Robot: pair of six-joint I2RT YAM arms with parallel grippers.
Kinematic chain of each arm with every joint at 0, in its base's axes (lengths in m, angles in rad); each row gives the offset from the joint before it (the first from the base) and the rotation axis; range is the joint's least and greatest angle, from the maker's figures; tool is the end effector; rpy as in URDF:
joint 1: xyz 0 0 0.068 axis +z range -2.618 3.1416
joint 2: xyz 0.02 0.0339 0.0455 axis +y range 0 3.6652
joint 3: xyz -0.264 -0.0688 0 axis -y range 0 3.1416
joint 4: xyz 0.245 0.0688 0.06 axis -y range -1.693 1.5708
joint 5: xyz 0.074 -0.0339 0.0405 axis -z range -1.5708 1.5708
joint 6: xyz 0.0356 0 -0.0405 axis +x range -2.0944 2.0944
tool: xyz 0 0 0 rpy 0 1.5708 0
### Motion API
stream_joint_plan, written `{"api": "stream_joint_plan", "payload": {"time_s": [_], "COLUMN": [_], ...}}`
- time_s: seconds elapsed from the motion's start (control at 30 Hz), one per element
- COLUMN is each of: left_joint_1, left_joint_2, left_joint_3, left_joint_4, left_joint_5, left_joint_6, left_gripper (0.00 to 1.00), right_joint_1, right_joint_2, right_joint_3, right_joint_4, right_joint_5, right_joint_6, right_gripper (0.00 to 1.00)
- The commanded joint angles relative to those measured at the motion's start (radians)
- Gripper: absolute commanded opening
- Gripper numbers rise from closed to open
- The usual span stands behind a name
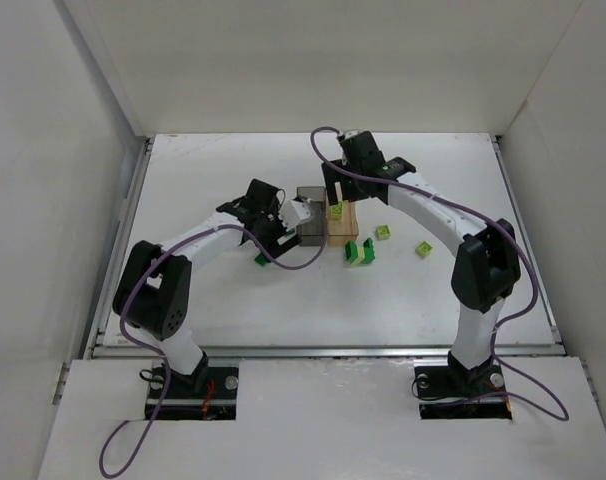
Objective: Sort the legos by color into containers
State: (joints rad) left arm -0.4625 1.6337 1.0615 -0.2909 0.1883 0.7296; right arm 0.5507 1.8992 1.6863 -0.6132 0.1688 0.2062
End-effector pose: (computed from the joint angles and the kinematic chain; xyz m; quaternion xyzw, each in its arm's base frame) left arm 0.3066 -0.1603 0.2120 0.5512 0.7546 -0.0415 0.3536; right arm 0.3706 0.2206 0.2901 -0.1289 0.9197 0.0610 0.3659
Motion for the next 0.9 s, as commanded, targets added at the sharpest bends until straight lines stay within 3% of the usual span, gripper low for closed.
{"api": "stream_joint_plan", "payload": {"time_s": [0.0, 0.4, 0.47, 0.63, 0.67, 0.77, 0.8, 0.87], "left_joint_1": [-0.044, -0.076, -0.076, -0.076, -0.076, -0.076, -0.064, -0.053], "left_joint_2": [0.038, 0.08, 0.08, 0.089, 0.1, 0.1, 0.1, 0.1], "left_joint_3": [0.064, -0.07, -0.084, -0.104, -0.104, -0.104, -0.104, -0.104], "left_joint_4": [-0.129, -0.027, -0.016, -0.016, -0.016, -0.016, -0.016, -0.016], "left_joint_5": [-0.104, -0.303, -0.303, -0.19, -0.169, -0.148, -0.135, -0.135], "left_joint_6": [-0.189, -0.115, -0.104, -0.073, -0.073, -0.064, -0.064, -0.085], "left_gripper": [0.86, 0.82, 0.76, 0.52, 0.38, 0.17, 0.0, 0.0], "right_joint_1": [-0.005, -0.014, -0.014, -0.014, -0.014, -0.014, -0.014, -0.014], "right_joint_2": [-0.06, -0.08, -0.08, -0.091, -0.091, -0.091, -0.091, -0.091], "right_joint_3": [0.013, -0.033, -0.042, -0.053, -0.053, -0.053, -0.053, -0.053], "right_joint_4": [0.017, 0.062, 0.063, 0.063, 0.063, 0.063, 0.063, 0.063], "right_joint_5": [0.014, 0.015, 0.015, 0.035, 0.035, 0.035, 0.035, 0.044], "right_joint_6": [0.007, -0.005, -0.005, -0.024, -0.024, -0.033, -0.033, -0.033], "right_gripper": [0.91, 0.91, 0.91, 0.91, 0.91, 0.91, 0.91, 0.91]}}
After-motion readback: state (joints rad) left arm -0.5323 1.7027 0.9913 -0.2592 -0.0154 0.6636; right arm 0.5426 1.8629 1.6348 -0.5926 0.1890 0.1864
